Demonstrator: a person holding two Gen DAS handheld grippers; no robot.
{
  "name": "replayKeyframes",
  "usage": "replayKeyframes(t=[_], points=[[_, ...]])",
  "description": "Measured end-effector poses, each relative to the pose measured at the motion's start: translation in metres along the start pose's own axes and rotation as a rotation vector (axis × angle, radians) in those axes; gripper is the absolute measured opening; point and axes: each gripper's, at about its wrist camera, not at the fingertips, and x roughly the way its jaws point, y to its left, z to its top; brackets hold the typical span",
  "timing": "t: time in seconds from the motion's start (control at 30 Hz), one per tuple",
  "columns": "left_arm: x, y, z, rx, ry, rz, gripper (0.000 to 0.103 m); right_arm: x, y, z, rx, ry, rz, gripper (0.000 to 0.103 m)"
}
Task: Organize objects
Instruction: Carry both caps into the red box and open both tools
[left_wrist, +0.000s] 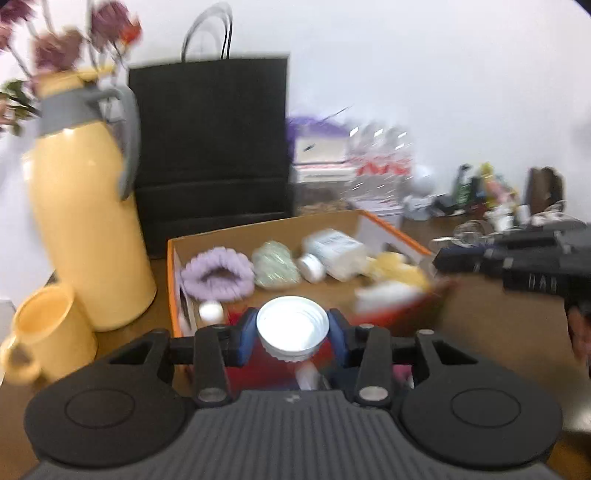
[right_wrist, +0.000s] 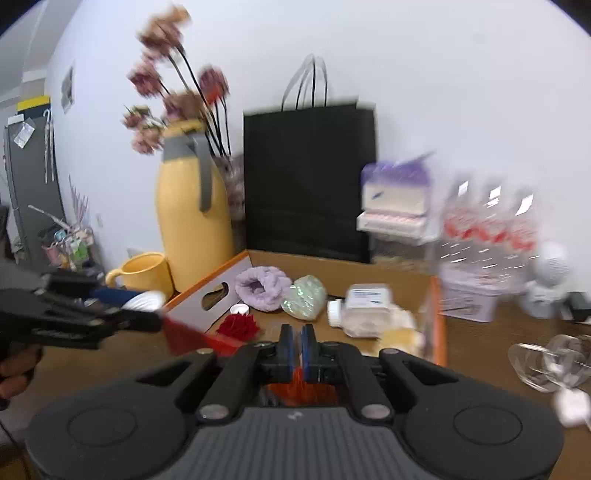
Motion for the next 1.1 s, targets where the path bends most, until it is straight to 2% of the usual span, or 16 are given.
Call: replayKeyframes(t=[0.13, 0.2, 0.23, 0.27, 0.3, 0.4, 0.5, 0.57, 0.7, 0.73, 0.8, 0.83, 0.9, 1.0, 1.1], points=[[0.085, 0.013, 0.036, -0.039, 0.112, 0.025, 0.044, 0.093, -0.022, 0.023, 0.086, 0.126, -0.003, 0.005], [0.116, 0.020, 0.042, -0.067, 0.166, -0.011, 0.048, 0.127, -0.036, 0.025, 0.166, 0.160, -0.002, 0.011], [0.128, 0.024, 0.044, -0.091, 0.184, -0.020, 0.054, 0.138, -0.042, 0.024, 0.197, 0.162, -0.018, 0.022], [0.135, 0.026, 0.044, -0.104, 0.190, -0.017, 0.062, 0.147, -0.046, 0.022, 0.212, 0.164, -0.019, 0.022], [0.139, 0.030, 0.041, -0.119, 0.183, -0.003, 0.065, 0.150, -0.048, 0.021, 0.216, 0.161, -0.014, 0.023], [0.131, 0.036, 0.038, -0.138, 0.161, 0.020, 0.066, 0.138, -0.048, 0.018, 0.207, 0.128, -0.025, 0.039], [0.101, 0.038, 0.039, -0.151, 0.123, 0.046, 0.069, 0.114, -0.044, 0.020, 0.173, 0.085, -0.056, 0.045], [0.069, 0.034, 0.039, -0.149, 0.075, 0.057, 0.074, 0.091, -0.039, 0.024, 0.146, 0.062, -0.078, 0.045], [-0.010, 0.005, 0.019, -0.084, -0.060, 0.062, 0.087, 0.031, -0.018, 0.008, 0.107, 0.012, -0.037, 0.062], [-0.027, -0.002, 0.010, -0.068, -0.081, 0.059, 0.088, 0.014, -0.011, -0.002, 0.091, 0.015, -0.015, 0.062], [-0.071, -0.016, -0.022, -0.070, -0.139, 0.080, 0.090, -0.015, 0.004, -0.021, 0.059, 0.029, -0.003, 0.063], [-0.088, -0.021, -0.036, -0.075, -0.160, 0.090, 0.094, -0.032, 0.013, -0.033, 0.043, 0.030, -0.011, 0.066], [-0.129, -0.033, -0.076, -0.095, -0.185, 0.117, 0.096, -0.070, 0.029, -0.065, 0.042, 0.015, -0.022, 0.073], [-0.173, -0.049, -0.132, -0.117, -0.172, 0.161, 0.099, -0.122, 0.046, -0.119, 0.115, 0.009, -0.023, 0.076], [-0.206, -0.063, -0.175, -0.164, -0.139, 0.225, 0.100, -0.156, 0.060, -0.165, 0.188, 0.053, -0.030, 0.076]])
